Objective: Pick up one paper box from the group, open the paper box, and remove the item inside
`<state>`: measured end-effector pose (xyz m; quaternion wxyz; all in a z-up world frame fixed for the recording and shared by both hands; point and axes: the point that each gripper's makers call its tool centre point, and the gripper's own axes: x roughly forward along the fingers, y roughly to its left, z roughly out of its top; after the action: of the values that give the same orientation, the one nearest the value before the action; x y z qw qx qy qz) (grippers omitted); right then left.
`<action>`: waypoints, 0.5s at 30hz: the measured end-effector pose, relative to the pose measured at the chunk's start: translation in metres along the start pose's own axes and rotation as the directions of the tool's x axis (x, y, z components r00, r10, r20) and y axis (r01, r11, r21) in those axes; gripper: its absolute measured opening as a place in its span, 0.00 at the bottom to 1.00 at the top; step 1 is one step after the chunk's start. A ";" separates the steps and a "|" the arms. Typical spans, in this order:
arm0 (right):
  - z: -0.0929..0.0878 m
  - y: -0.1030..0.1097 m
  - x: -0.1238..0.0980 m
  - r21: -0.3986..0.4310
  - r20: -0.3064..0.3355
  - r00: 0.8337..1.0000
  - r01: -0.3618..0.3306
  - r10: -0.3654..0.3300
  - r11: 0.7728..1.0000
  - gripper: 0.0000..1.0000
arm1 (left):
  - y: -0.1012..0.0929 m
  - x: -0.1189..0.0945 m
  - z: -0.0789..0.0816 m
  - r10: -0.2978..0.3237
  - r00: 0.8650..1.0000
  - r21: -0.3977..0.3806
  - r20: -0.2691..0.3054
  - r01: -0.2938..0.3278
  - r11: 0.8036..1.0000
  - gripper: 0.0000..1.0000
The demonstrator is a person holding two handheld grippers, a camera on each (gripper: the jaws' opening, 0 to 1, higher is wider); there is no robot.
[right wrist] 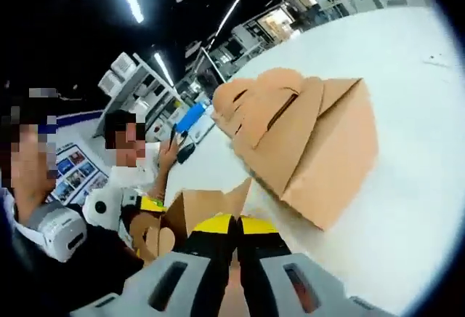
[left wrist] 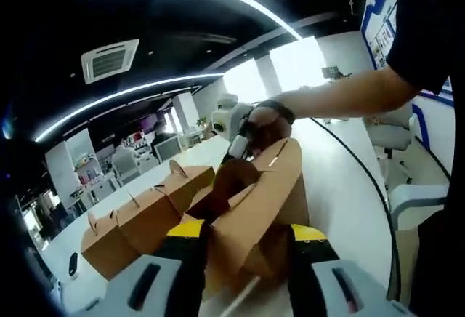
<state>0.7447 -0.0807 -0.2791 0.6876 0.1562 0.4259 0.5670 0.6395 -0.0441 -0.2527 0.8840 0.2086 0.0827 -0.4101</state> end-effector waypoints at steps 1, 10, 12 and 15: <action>0.001 -0.002 0.001 -0.004 -0.003 1.000 0.000 0.000 1.000 0.04 | 0.000 0.000 0.000 0.001 1.000 0.001 -0.002 -0.001 1.000 0.44; -0.006 0.008 0.004 -0.075 -0.050 0.999 -0.016 0.012 0.997 0.04 | -0.003 0.004 -0.005 0.003 1.000 0.017 -0.019 -0.003 1.000 0.44; -0.004 0.005 0.003 -0.086 -0.034 0.999 -0.005 0.002 0.996 0.06 | -0.002 0.003 -0.006 0.000 1.000 0.021 -0.022 0.000 1.000 0.44; 0.003 0.000 0.002 -0.090 0.031 0.999 0.022 -0.019 0.996 0.11 | -0.002 0.003 -0.005 -0.004 1.000 0.022 -0.028 0.005 1.000 0.44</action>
<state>0.7473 -0.0784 -0.2782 0.7062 0.1290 0.3909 0.5761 0.6402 -0.0453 -0.2593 0.8795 0.2241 0.0911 -0.4099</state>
